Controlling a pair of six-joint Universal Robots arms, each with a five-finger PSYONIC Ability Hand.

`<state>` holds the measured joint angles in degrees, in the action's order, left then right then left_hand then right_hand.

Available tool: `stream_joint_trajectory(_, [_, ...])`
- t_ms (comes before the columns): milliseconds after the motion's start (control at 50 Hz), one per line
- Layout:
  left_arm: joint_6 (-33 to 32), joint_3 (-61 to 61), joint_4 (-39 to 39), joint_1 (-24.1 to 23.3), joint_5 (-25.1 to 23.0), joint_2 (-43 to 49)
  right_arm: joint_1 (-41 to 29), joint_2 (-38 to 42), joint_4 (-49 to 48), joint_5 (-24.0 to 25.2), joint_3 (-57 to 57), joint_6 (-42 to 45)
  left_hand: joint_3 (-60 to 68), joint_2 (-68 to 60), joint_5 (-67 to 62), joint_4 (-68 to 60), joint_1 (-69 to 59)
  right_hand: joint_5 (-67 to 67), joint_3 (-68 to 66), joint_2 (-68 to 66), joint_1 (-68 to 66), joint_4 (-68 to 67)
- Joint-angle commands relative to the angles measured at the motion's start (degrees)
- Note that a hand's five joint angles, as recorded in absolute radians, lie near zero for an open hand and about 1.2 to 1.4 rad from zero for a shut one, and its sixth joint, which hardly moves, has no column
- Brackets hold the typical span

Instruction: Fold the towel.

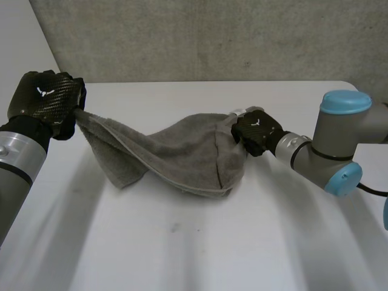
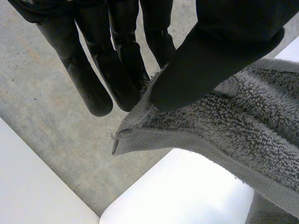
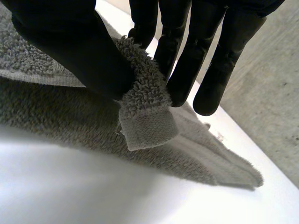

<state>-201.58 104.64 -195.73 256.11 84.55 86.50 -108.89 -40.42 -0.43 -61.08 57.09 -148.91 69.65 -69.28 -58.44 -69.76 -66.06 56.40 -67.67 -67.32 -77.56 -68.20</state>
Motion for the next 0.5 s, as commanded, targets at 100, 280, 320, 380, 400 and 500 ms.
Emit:
stream_joint_trajectory(100, [-0.13,0.66,0.00,0.09,0.00,0.16,6.13,-15.00,5.77,-3.77,6.18,2.21,10.35,-10.72,-11.56,-10.24,-13.94,13.60,-12.33,-12.68,-2.44,-11.80])
stream_joint_trajectory(280, [-0.66,1.01,1.40,0.09,-0.09,-0.63,14.92,-31.54,27.37,-5.36,9.52,13.28,10.35,-10.72,-11.56,-10.24,-13.94,13.60,-12.33,-12.68,-2.44,-11.80])
stream_joint_trajectory(320, [-0.66,1.19,2.28,-0.26,0.00,-0.90,16.42,-33.56,30.63,-5.36,10.84,15.04,10.35,-10.72,-11.56,-10.24,-13.94,13.60,-12.33,-12.68,-2.44,-11.80])
stream_joint_trajectory(380, [-0.92,1.62,5.98,-0.88,-0.09,-1.60,17.40,-35.87,33.47,-5.36,12.34,17.08,10.35,-10.72,-11.56,-10.24,-13.94,13.60,-12.33,-12.68,-2.44,-11.80])
stream_joint_trajectory(400, [-1.36,1.80,8.67,-0.97,-0.26,-2.29,18.53,-39.17,36.43,-5.45,14.26,19.60,10.35,-10.72,-11.56,-10.24,-13.94,13.60,-12.33,-12.68,-2.44,-11.80])
stream_joint_trajectory(500, [-5.74,1.98,16.76,-1.23,-1.49,-3.35,21.87,-46.40,42.07,-5.80,20.67,26.99,10.35,-10.72,-11.56,-10.24,-13.94,13.60,-12.33,-12.68,-2.44,-11.80])
